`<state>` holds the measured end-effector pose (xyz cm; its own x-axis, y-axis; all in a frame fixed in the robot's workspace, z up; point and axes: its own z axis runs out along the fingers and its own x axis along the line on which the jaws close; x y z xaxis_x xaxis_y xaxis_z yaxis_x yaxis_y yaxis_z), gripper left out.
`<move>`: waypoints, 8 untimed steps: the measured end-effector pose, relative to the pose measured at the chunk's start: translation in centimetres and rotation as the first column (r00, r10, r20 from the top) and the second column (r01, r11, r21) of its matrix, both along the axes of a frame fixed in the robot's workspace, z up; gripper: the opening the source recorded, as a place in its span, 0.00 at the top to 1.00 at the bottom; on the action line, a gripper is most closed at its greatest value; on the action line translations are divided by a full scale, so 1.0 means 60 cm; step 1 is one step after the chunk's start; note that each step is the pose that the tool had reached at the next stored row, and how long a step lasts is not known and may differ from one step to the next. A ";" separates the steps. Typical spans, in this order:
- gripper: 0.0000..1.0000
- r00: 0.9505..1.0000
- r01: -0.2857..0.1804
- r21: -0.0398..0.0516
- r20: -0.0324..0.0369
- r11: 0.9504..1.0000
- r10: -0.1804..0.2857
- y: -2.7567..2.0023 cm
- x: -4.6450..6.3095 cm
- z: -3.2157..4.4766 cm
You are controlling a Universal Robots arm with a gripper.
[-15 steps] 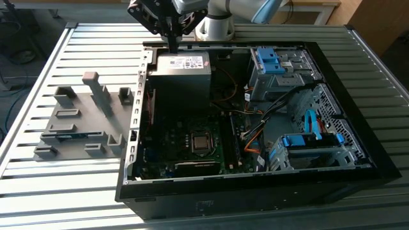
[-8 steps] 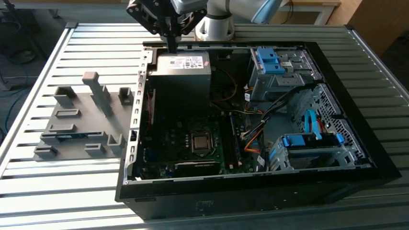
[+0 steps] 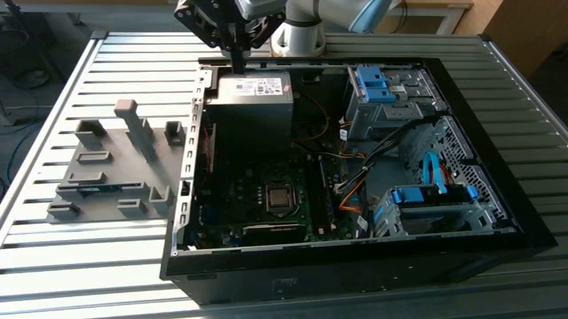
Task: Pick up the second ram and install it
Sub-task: 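Reach for the second ram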
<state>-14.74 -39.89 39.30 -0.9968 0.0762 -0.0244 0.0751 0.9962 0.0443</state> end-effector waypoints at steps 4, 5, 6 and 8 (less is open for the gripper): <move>0.89 1.000 0.000 0.000 0.000 1.000 0.000 0.0000 -0.001 0.000; 0.89 1.000 0.000 0.000 0.000 1.000 0.000 0.0000 -0.002 0.000; 0.89 1.000 0.000 0.000 0.000 1.000 0.000 0.0000 -0.002 0.000; 0.89 1.000 0.000 0.000 0.000 1.000 0.000 0.0000 -0.003 0.000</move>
